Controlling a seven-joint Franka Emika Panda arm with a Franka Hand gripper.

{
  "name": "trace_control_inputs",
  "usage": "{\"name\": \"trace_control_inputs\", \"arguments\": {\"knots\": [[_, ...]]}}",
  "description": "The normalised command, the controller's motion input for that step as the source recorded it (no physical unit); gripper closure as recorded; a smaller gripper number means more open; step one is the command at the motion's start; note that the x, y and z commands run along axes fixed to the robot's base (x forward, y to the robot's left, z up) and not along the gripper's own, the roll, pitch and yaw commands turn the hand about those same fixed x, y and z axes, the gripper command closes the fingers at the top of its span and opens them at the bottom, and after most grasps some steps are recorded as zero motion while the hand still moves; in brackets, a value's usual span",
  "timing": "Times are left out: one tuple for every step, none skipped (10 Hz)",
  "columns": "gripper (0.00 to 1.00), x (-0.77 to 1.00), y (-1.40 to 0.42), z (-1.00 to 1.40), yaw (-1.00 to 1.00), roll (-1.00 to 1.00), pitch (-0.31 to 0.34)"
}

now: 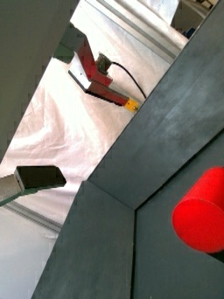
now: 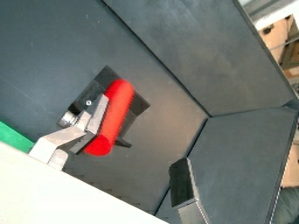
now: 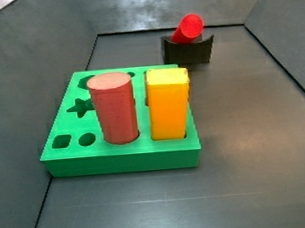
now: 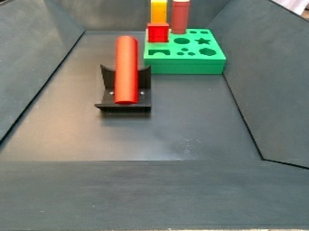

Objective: Pick up the round object. Move up. Place the round object on the fixture. Regrasp the round object. Move to above the board. Insert the round object.
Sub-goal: Regrasp the round object.

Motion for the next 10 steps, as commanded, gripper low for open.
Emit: {"name": "trace_control_inputs", "arguments": {"knots": [[0.0, 0.08, -0.04, 0.0, 0.22, 0.19, 0.026], [0.0, 0.08, -0.04, 0.0, 0.21, 0.17, 0.001], [0.0, 0.03, 0.05, -1.0, 0.06, 0.03, -0.073], [0.0, 0.03, 0.05, -1.0, 0.03, 0.03, -0.08], [0.0, 0.04, 0.05, -1.0, 0.01, 0.02, -0.107], [0.0, 0.04, 0.05, -1.0, 0.0, 0.03, -0.117], [0.0, 0.04, 0.05, -1.0, -0.02, 0.04, -0.121], [0.0, 0.04, 0.04, -1.0, -0.03, 0.04, -0.118], [0.0, 0.04, 0.04, -1.0, -0.05, 0.05, -0.103], [0.0, 0.04, 0.04, -1.0, -0.06, 0.05, -0.088]]}}
